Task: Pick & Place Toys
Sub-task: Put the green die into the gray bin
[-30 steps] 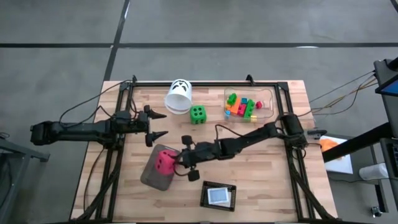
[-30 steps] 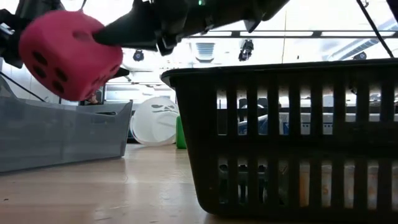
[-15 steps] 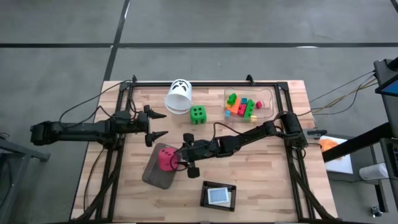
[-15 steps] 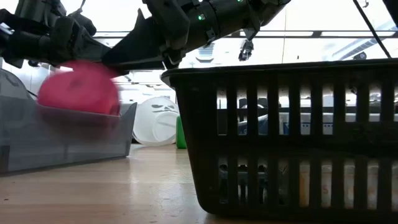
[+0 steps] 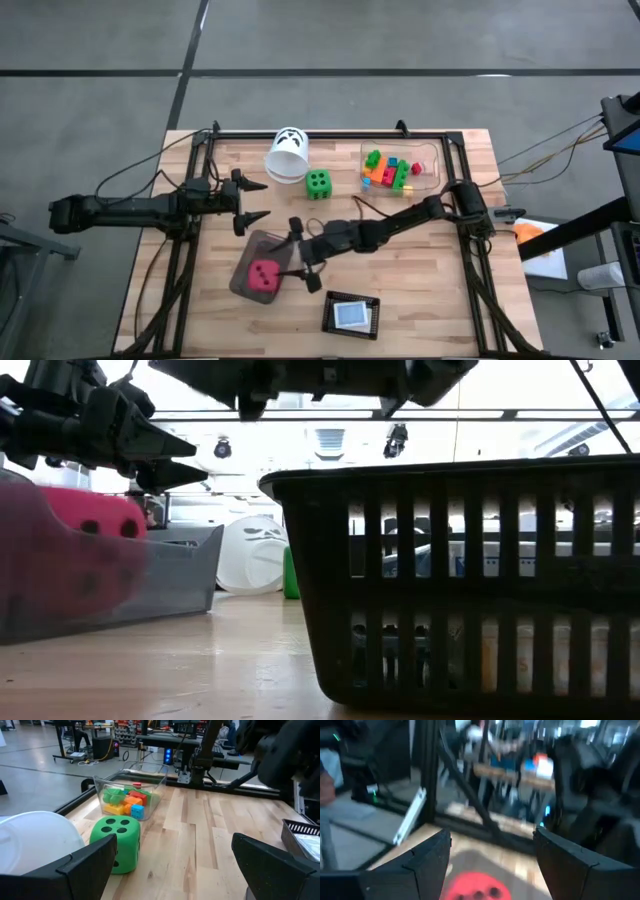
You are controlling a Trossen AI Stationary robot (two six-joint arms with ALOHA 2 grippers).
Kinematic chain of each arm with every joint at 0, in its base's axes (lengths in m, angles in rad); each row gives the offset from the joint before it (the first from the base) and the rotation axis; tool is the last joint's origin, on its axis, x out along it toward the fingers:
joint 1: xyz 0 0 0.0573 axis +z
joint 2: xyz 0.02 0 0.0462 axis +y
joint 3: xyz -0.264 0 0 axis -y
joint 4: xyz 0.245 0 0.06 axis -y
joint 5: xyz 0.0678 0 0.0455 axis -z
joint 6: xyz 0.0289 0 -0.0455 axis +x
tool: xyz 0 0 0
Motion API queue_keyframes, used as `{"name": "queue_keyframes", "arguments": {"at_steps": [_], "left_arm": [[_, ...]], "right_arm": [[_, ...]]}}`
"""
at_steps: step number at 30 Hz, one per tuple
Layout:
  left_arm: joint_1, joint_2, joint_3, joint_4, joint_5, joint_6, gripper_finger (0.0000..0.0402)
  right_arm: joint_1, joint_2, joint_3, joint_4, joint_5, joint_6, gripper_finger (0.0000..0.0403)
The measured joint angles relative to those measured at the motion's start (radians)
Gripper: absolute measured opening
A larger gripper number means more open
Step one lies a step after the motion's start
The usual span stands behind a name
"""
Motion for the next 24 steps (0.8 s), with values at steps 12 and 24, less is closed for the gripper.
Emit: {"name": "queue_keyframes", "arguments": {"at_steps": [12,24], "left_arm": [[-0.037,0.058,0.013,0.006,0.052,0.0,0.0395],[-0.074,0.475,0.226,0.019,-0.044,0.056,0.0395]], "right_arm": [[0.0,-0.082,-0.348,0.392,0.098,0.019,0.0276],[0.022,-0.338,-0.614,0.43,0.198,0.004,0.0276]]}}
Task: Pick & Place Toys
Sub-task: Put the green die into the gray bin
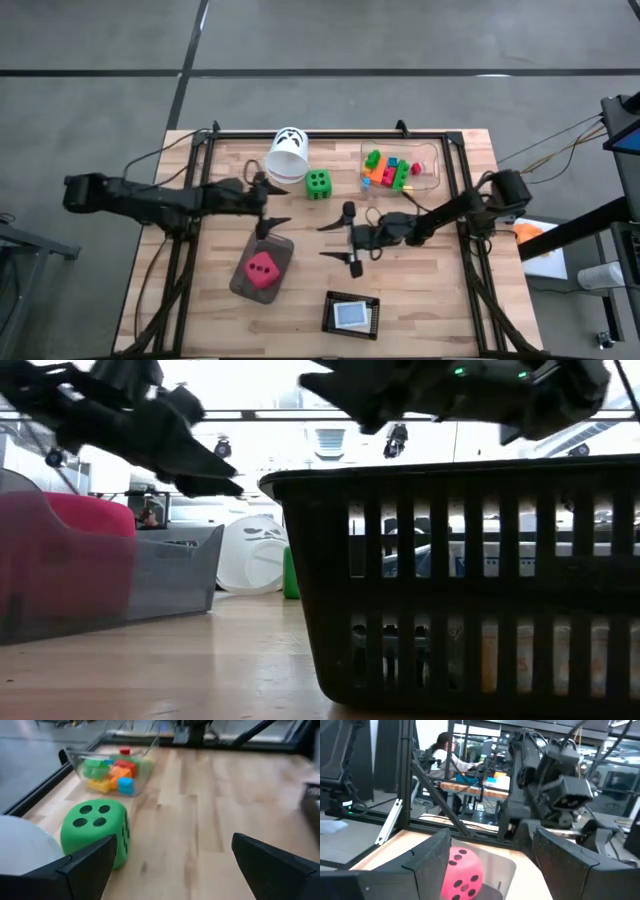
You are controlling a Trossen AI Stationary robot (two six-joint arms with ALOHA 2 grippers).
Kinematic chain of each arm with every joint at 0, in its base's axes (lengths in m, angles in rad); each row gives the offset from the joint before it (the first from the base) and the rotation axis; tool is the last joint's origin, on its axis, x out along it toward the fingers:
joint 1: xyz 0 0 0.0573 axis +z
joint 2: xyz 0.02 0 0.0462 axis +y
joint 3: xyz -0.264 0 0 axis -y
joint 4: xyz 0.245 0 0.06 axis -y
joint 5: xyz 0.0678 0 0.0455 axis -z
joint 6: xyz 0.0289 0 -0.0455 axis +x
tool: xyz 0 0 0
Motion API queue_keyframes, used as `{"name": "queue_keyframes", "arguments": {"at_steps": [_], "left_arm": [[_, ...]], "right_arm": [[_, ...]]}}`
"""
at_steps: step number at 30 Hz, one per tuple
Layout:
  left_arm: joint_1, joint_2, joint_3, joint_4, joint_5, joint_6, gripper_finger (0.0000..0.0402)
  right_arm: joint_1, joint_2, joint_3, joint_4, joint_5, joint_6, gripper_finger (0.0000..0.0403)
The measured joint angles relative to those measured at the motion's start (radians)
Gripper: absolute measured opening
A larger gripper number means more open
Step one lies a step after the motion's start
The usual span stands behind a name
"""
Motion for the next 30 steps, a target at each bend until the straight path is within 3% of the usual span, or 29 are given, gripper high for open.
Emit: {"name": "queue_keyframes", "arguments": {"at_steps": [7,10,17,23,30], "left_arm": [[0.0,0.308,0.222,-0.058,-0.16,0.075,0.0395],[0.0,0.413,0.335,-0.148,-0.264,0.11,0.0395],[-0.001,0.625,0.573,-0.36,-0.367,0.164,0.0395],[0.003,0.774,0.723,-0.516,-0.466,0.164,0.0395],[0.001,0.84,0.781,-0.564,-0.501,0.164,0.0375]], "right_arm": [[0.029,-0.105,-0.12,-0.002,0.111,-0.005,0.0276],[0.038,-0.121,-0.149,-0.002,0.14,-0.006,0.0276],[0.042,-0.129,-0.17,-0.002,0.166,-0.005,0.0276],[0.044,-0.128,-0.17,-0.002,0.166,-0.005,0.0276],[0.049,-0.128,-0.17,-0.002,0.166,-0.005,0.0276]]}}
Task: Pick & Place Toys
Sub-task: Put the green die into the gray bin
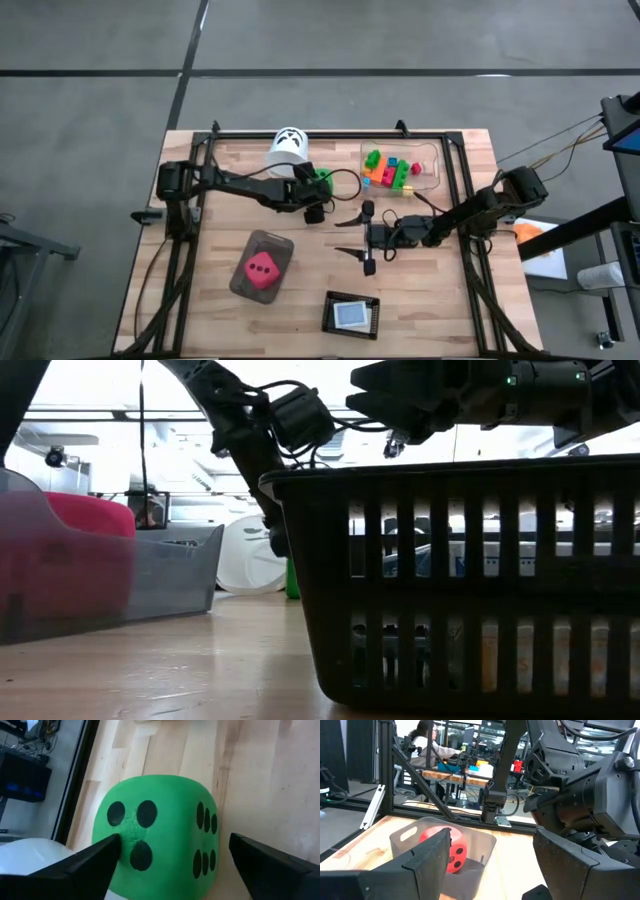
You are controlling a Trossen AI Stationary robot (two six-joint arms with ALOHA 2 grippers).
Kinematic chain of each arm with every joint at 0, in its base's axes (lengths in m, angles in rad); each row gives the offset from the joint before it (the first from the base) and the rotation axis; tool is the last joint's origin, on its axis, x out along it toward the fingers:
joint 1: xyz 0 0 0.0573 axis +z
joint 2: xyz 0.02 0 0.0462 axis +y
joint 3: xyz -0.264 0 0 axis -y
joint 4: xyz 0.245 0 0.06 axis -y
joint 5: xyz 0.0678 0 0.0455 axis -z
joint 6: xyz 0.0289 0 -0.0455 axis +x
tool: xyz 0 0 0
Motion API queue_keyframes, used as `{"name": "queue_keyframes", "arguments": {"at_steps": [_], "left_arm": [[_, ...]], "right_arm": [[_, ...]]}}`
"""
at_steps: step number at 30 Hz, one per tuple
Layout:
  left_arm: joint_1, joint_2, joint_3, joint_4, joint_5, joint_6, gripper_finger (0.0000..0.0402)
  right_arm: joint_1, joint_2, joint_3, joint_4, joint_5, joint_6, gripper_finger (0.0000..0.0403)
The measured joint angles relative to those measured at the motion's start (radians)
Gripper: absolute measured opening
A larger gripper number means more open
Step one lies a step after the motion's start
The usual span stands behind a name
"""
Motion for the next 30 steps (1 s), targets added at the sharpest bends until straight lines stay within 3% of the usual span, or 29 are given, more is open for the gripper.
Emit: {"name": "queue_keyframes", "arguments": {"at_steps": [4,11,12,23,30], "left_arm": [[-0.002,0.003,0.0,-0.004,-0.018,-0.003,0.0307],[-0.012,0.003,0.001,-0.023,-0.039,-0.008,0.0114],[-0.013,0.003,0.0,-0.027,-0.039,-0.008,0.0102],[-0.02,-0.037,-0.015,-0.048,-0.015,-0.042,0.0101],[-0.025,-0.191,-0.15,0.106,0.165,-0.066,0.009]], "right_arm": [[0.0,0.0,0.0,0.0,0.0,0.0,0.0276],[0.0,0.0,0.0,0.0,0.0,0.002,0.0276],[0.0,0.0,0.0,0.0,0.0,0.004,0.0276],[0.025,0.002,-0.001,0.067,-0.001,-0.052,0.0276],[0.094,0.002,-0.063,0.288,-0.008,-0.183,0.0276]]}}
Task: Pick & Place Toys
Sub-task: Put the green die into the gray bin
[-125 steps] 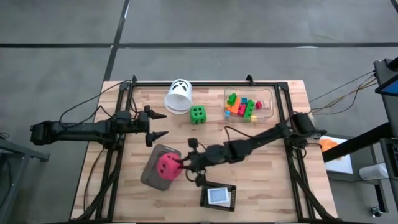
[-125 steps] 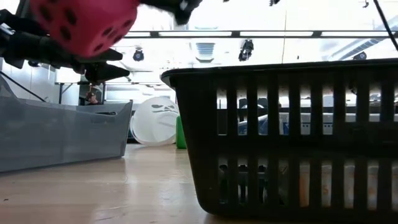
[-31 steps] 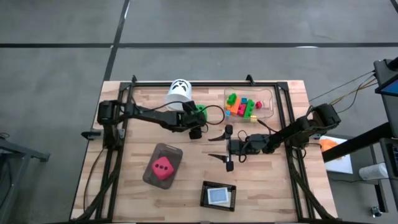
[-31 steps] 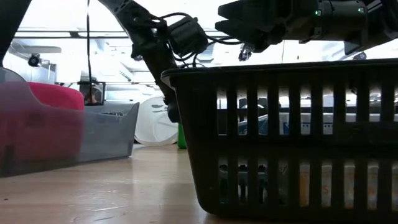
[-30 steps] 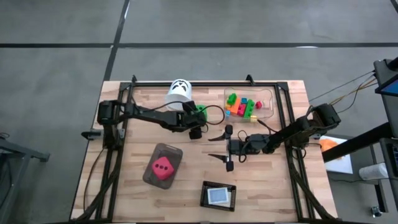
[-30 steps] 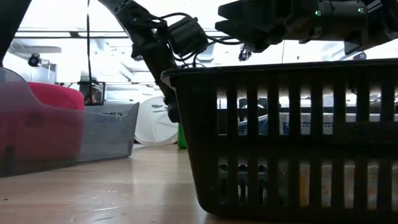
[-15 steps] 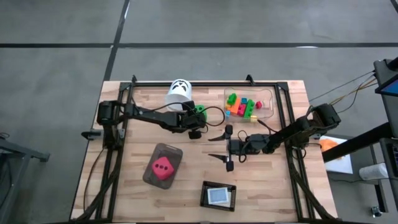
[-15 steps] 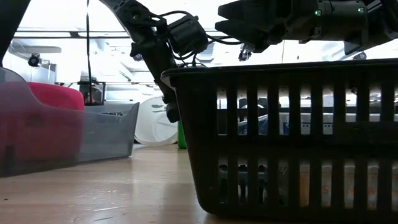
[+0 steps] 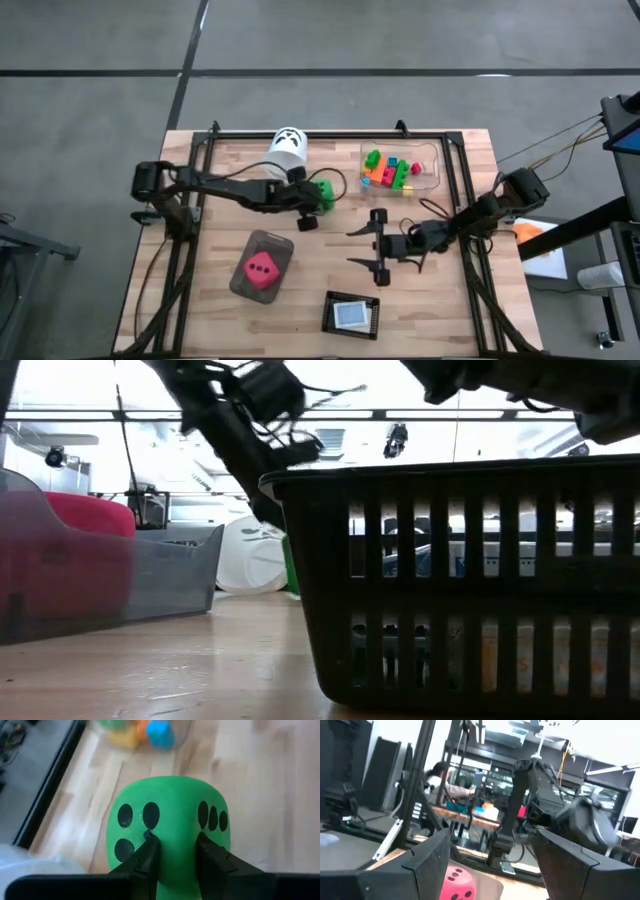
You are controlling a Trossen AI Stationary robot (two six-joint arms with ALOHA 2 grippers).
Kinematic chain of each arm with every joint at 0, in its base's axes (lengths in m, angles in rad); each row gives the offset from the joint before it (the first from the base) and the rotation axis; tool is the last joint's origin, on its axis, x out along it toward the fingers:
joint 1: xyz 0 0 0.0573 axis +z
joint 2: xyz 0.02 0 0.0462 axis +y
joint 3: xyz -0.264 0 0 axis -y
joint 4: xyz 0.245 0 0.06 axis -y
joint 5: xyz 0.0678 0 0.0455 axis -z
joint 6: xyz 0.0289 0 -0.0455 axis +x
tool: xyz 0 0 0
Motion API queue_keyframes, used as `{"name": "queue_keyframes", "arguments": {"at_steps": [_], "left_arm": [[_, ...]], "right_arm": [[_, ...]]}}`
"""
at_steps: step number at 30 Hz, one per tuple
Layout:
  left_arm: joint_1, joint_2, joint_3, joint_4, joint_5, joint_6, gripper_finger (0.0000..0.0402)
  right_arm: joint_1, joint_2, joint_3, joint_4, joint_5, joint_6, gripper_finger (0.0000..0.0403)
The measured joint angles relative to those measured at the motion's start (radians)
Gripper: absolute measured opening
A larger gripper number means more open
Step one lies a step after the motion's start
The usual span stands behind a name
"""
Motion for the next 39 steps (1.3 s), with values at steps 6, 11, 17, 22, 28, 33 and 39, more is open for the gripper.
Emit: {"name": "queue_keyframes", "arguments": {"at_steps": [6,11,17,22,28,33,39], "left_arm": [[0.0,-0.192,-0.178,0.206,0.083,0.002,0.0087],[0.0,-0.395,-0.325,0.321,0.164,0.001,0.0087],[-0.006,-0.636,-0.491,0.418,0.266,-0.029,0.0085],[-0.009,-0.795,-0.587,0.437,0.269,-0.049,0.0085],[-0.01,-0.896,-0.646,0.47,0.283,-0.052,0.0085],[-0.01,-0.909,-0.656,0.478,0.293,-0.049,0.0083],[-0.01,-0.909,-0.659,0.477,0.293,-0.048,0.0082]], "right_arm": [[0.007,0.0,-0.052,0.072,0.0,0.005,0.0276],[0.007,0.0,-0.052,0.098,-0.02,-0.003,0.0276],[0.007,0.009,-0.052,0.098,-0.026,0.0,0.0276],[0.007,0.022,-0.052,0.105,-0.027,0.008,0.0276],[0.006,0.025,-0.046,0.107,-0.027,0.011,0.0276],[0.006,0.025,-0.043,0.108,-0.027,0.011,0.0276],[0.006,0.025,-0.043,0.106,-0.027,0.015,0.0276]]}}
